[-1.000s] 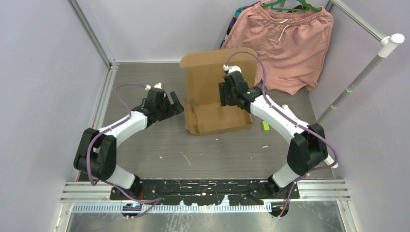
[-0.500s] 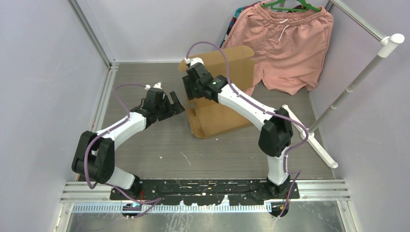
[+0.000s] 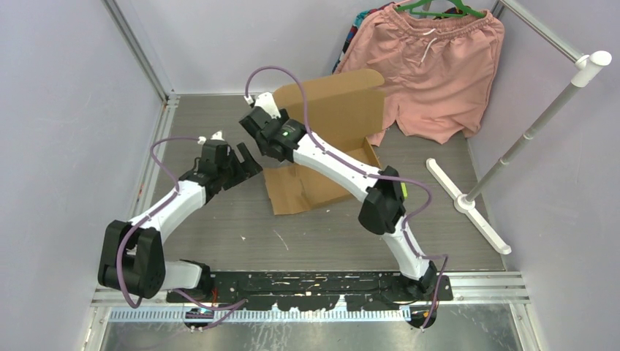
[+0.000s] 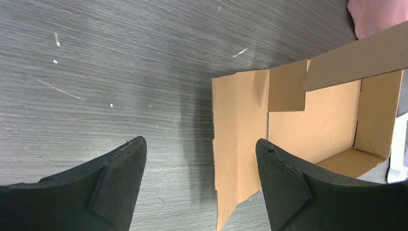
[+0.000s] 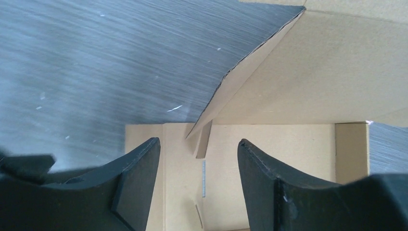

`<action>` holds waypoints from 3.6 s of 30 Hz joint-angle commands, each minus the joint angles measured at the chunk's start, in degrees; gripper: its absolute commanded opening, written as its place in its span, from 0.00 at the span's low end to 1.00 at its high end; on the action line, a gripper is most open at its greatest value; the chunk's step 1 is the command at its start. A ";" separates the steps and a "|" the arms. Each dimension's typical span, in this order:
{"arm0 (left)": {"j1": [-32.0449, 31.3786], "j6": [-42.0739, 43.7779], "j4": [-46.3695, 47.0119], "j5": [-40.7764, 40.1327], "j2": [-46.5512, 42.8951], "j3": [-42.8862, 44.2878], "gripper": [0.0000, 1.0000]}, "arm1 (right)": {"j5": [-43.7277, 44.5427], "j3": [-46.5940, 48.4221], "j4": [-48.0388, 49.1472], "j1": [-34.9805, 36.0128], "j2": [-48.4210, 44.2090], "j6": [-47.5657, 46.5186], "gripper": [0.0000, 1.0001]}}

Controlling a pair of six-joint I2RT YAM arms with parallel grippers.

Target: Fold the paper box

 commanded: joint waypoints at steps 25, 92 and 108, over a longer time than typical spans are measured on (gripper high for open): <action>1.73 0.58 12.32 16.89 -6.64 -0.72 0.86 | 10.35 -7.10 6.99 -4.47 -8.45 2.16 0.52; 4.37 -12.97 78.99 55.71 37.75 12.21 0.41 | -35.45 -53.40 14.10 -31.30 -22.99 4.15 0.37; 4.37 -2.52 67.61 50.50 34.97 11.48 0.23 | -34.53 -53.49 12.48 -31.43 -24.55 3.04 0.38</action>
